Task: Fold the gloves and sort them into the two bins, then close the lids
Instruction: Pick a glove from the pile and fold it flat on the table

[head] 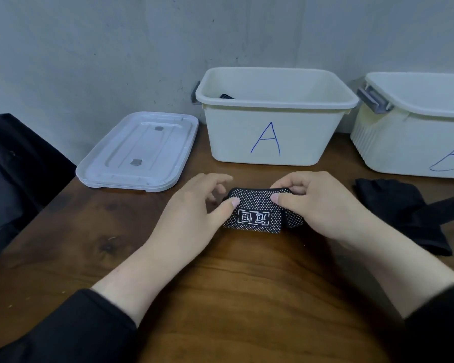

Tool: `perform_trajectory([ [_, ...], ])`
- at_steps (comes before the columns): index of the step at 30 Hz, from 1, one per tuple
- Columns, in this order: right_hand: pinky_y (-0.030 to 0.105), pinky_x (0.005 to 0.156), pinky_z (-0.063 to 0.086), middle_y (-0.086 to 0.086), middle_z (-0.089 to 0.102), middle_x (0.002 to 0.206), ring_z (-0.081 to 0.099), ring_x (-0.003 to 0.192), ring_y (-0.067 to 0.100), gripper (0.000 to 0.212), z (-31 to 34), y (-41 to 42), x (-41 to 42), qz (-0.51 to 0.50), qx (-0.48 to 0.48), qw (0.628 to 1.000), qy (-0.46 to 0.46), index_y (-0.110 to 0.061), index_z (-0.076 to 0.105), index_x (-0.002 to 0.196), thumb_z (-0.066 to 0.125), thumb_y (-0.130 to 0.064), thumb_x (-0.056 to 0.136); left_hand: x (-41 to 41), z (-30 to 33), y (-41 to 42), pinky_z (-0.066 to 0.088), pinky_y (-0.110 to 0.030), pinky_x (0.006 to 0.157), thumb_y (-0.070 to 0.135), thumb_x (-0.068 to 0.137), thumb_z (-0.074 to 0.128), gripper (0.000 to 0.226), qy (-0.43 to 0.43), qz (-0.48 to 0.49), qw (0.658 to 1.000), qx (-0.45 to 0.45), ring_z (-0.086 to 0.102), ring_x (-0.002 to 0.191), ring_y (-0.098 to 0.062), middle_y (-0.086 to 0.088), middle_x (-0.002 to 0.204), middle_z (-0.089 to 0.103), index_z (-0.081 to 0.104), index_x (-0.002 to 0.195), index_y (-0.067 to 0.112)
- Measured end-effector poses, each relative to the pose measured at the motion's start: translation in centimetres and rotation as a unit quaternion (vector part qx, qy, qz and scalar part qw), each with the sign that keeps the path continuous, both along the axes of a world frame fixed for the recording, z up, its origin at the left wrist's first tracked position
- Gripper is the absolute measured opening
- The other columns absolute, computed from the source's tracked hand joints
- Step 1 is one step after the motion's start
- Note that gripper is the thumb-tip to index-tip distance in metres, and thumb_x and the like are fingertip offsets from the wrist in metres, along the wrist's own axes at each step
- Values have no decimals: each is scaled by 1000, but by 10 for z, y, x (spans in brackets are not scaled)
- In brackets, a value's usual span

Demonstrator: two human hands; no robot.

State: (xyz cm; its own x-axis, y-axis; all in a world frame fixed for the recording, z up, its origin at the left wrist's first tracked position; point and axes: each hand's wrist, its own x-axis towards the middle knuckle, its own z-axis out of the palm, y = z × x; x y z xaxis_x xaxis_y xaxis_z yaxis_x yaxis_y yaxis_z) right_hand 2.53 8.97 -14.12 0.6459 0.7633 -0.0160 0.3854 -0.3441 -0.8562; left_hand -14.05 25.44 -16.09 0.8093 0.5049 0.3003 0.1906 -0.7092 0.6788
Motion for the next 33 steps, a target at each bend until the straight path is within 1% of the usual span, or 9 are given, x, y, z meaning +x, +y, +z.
perform_trajectory([
  [3,26,77,56,-10,77,81,73,80,10,4,3,15,14,-10,-46,999,-19,-24,77,87,74,-24,90,0,1,3,42,-14,90,37,94,62,36,-26,-18,996,84,54,104,-2,16,116,57,63,128,27],
  [5,30,74,55,-9,76,79,72,79,13,6,0,22,20,-10,-83,995,-60,-25,78,84,75,-27,89,1,2,3,43,-25,96,43,96,55,40,-26,-55,989,136,54,109,-6,13,122,56,62,130,24],
  [9,23,76,51,-10,73,85,68,85,8,8,-3,28,27,4,-134,986,-102,-25,77,93,76,-31,88,6,-4,2,42,-41,94,47,96,43,42,52,-112,967,223,51,111,-13,13,126,56,66,125,27],
  [17,21,94,47,-16,68,105,64,102,3,42,27,58,34,152,-261,943,-143,-25,71,122,78,-41,85,8,-10,7,38,-39,99,50,97,35,47,86,-136,964,211,49,117,-9,19,129,57,67,126,33],
  [21,16,70,39,-18,58,88,55,80,-1,37,37,76,29,210,-318,912,-150,-28,68,119,79,-35,85,8,-10,9,40,-35,96,48,97,41,37,49,-119,975,183,53,109,-3,21,118,62,70,114,34],
  [24,22,67,43,-14,65,79,60,76,7,18,33,77,26,205,-316,914,-153,-26,73,100,77,-33,85,6,-6,11,42,-26,83,38,97,53,10,-24,-45,994,97,54,93,-3,17,98,61,61,97,32],
  [27,22,67,44,-12,71,73,65,71,5,7,25,63,26,152,-242,955,-85,-24,76,89,77,-27,83,6,-2,15,46,-17,84,32,95,60,5,-71,78,991,-85,60,95,2,17,96,65,62,100,33],
  [29,21,68,45,-11,73,72,64,68,1,2,21,51,23,98,-160,982,-9,-20,76,85,77,-21,84,9,-2,14,52,-24,88,35,95,60,9,-100,133,960,-224,65,93,-1,15,97,70,64,103,34],
  [33,34,83,56,8,79,88,74,83,21,9,16,30,13,3,-12,990,139,-9,76,95,73,-6,88,14,5,-6,58,-33,88,26,99,60,13,-184,154,841,-485,74,94,-15,-6,107,73,69,104,18],
])
